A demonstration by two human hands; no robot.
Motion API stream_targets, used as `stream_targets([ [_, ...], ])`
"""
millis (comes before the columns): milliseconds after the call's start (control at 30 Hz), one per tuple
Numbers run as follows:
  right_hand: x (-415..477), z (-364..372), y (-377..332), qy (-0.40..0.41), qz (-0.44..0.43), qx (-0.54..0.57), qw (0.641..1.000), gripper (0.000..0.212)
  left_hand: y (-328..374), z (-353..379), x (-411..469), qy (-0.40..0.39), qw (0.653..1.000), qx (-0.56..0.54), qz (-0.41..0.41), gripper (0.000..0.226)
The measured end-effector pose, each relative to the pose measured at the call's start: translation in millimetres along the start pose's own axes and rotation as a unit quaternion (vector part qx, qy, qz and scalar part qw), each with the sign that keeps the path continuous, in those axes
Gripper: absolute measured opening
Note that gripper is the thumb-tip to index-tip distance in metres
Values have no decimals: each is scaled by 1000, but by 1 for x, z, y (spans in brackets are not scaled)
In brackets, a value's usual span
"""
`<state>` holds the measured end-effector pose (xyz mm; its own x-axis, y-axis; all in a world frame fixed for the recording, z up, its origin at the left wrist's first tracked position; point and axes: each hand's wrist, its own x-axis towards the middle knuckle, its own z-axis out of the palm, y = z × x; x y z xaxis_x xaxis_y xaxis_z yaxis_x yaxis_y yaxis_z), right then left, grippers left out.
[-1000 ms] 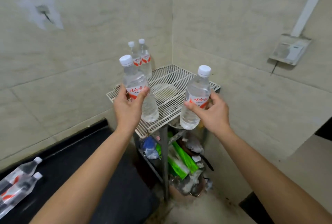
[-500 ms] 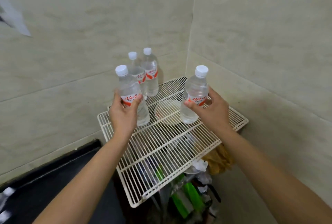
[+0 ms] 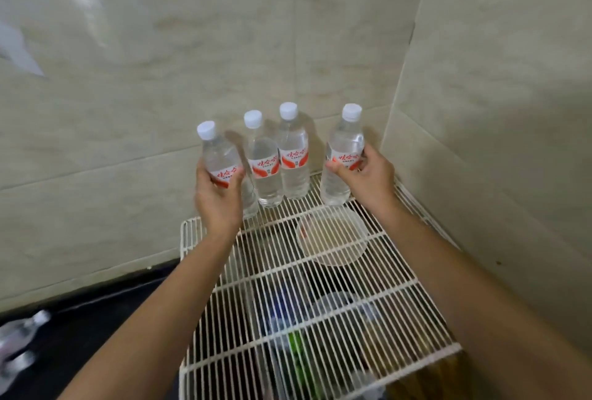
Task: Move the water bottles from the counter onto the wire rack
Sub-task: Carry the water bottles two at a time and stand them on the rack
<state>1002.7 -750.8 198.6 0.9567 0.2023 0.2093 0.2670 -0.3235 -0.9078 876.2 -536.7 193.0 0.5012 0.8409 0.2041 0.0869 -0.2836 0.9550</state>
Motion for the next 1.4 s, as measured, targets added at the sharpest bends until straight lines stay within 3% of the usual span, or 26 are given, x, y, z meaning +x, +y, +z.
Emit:
stream_targets([
  [200, 37, 22, 8, -72, -32, -17, 997, 71, -18, 15, 7, 3, 1000, 13, 28, 62],
  [267, 40, 24, 15, -103, -56, -63, 991, 81, -36, 13, 3, -34, 998, 39, 26, 65],
  [400, 29, 21, 55, -199, -20, -125, 972, 101, -73, 10, -14, -124, 986, 113, 3, 67],
  [533, 27, 30, 87, -165, -40, -148, 974, 79, -82, 15, -12, -105, 988, 109, -24, 57],
  [633, 29, 41, 91, -135, -65, -181, 972, 74, -85, 19, -11, -86, 989, 119, -32, 56],
  [833, 28, 44, 92, -135, -76, -207, 966, 81, -84, 21, -13, -57, 984, 167, -33, 57],
  [933, 23, 40, 82, -166, -59, -177, 968, 95, -77, 15, -15, -81, 982, 167, -33, 63],
  [1000, 17, 34, 68, -134, -66, -204, 967, 103, -64, 2, -15, -77, 975, 209, 0, 75],
  [1100, 6, 28, 41, -24, -169, -216, 961, 98, -39, -31, -24, -43, 949, 298, 93, 77],
  [1167, 1, 35, 23, 2, -241, -201, 949, 92, -27, -61, -34, -7, 922, 349, 166, 69],
  [1267, -11, 63, 1, -13, -345, -177, 922, 84, -29, -108, -47, 35, 877, 430, 212, 63],
  [1400, -49, 120, -14, -104, -418, -168, 887, 83, -43, -169, -78, 56, 838, 511, 184, 66],
])
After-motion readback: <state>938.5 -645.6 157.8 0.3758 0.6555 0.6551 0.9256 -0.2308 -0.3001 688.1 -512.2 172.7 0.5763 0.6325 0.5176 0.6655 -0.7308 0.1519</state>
